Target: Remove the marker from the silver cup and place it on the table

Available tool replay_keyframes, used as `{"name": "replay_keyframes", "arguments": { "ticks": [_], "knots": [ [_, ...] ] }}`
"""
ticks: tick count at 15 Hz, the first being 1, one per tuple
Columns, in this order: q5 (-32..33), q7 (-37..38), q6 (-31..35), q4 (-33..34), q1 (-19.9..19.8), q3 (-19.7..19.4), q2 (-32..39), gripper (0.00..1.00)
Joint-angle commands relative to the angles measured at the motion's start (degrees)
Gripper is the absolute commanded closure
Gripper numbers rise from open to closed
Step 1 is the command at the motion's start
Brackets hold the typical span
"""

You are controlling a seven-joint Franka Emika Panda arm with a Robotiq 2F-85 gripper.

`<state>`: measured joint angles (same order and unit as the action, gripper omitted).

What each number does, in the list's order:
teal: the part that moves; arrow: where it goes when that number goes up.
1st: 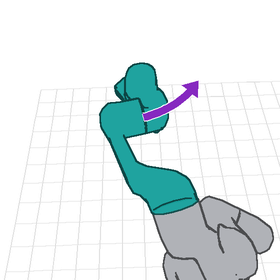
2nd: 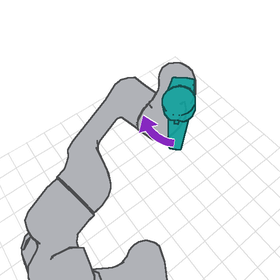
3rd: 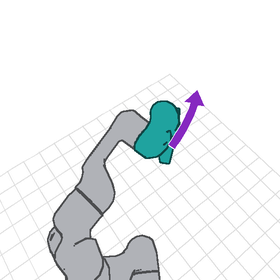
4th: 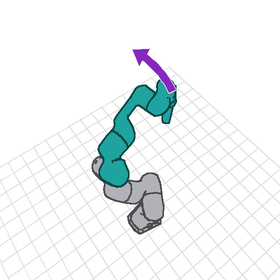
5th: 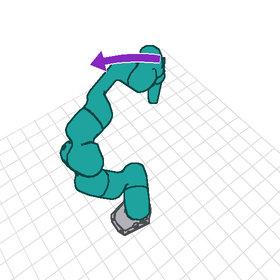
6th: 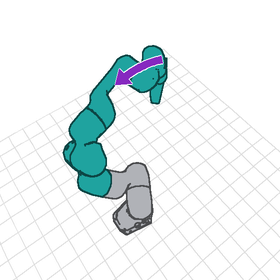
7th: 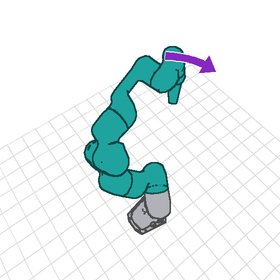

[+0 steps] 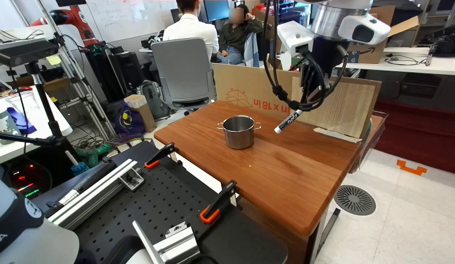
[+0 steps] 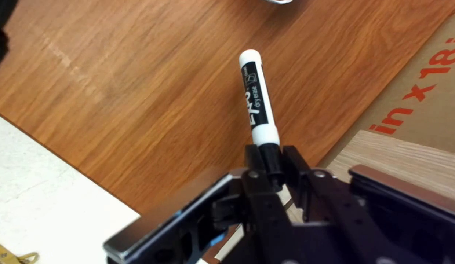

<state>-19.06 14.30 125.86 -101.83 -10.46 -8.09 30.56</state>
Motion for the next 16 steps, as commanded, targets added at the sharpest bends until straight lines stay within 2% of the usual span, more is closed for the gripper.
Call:
{"name": "replay_keyframes", "arguments": {
  "ticks": [1,12,16],
  "knots": [
    [-2.0,-0.7,-1.4,5.3,-1.5,1.7,5.0,0.95],
    [-0.5,2.7,-1.8,13.9,-0.8,1.8,17.7,0.95],
    [-0.4,4.2,-2.9,16.0,-0.7,1.7,19.4,0.95]
  ]
}}
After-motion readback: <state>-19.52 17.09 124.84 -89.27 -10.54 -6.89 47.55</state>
